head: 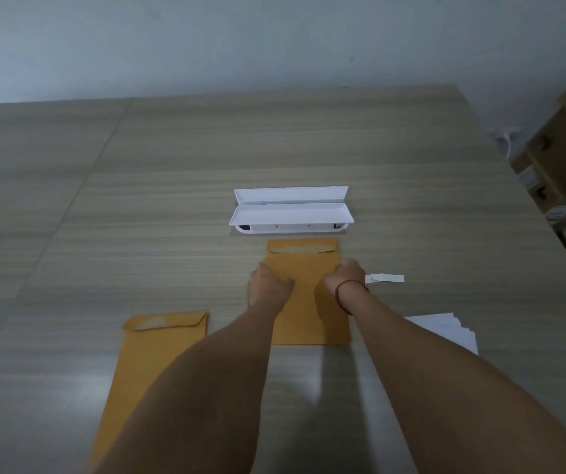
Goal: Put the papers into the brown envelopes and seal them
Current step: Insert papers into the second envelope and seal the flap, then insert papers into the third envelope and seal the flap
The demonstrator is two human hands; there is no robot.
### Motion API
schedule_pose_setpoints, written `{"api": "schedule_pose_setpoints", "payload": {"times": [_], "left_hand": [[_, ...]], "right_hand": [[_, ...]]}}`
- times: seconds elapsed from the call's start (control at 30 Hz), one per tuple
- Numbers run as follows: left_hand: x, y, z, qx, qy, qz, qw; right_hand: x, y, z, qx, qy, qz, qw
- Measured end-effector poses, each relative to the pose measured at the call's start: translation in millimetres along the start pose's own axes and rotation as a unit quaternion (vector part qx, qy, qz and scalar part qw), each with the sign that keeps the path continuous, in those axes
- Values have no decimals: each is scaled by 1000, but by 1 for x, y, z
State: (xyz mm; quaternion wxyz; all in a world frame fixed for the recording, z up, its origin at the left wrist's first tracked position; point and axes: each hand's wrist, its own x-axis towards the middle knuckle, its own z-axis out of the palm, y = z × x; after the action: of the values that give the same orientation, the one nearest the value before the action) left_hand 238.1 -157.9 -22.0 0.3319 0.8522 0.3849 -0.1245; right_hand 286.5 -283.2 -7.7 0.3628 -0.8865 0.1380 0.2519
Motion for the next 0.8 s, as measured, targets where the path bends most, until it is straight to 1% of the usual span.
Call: {"api": "schedule_pose_setpoints", "payload": {"times": [0.13, 0.23, 0.4, 0.53, 0.7, 0.8], "left_hand": [[-25, -21, -17, -1, 7, -4, 1000], [-51, -45, -35, -3, 28, -4, 1000], [-90, -111, -74, 16, 74, -33, 997], [-102, -169, -106, -6, 96, -81, 992], [-97, -228, -128, 14, 81, -112, 990], [-83, -259, -129, 20, 54, -130, 990]], "right_hand": [[-35, -1, -3, 1, -17, -38, 999], [-71, -2, 6, -12, -39, -71, 997], [-136, -9, 54, -56, -109, -127, 984], [-173, -19, 105, -82, -147, -137, 976], [-189, -22, 166, -76, -158, -94, 980], [-193, -23, 195, -69, -131, -52, 988]]}}
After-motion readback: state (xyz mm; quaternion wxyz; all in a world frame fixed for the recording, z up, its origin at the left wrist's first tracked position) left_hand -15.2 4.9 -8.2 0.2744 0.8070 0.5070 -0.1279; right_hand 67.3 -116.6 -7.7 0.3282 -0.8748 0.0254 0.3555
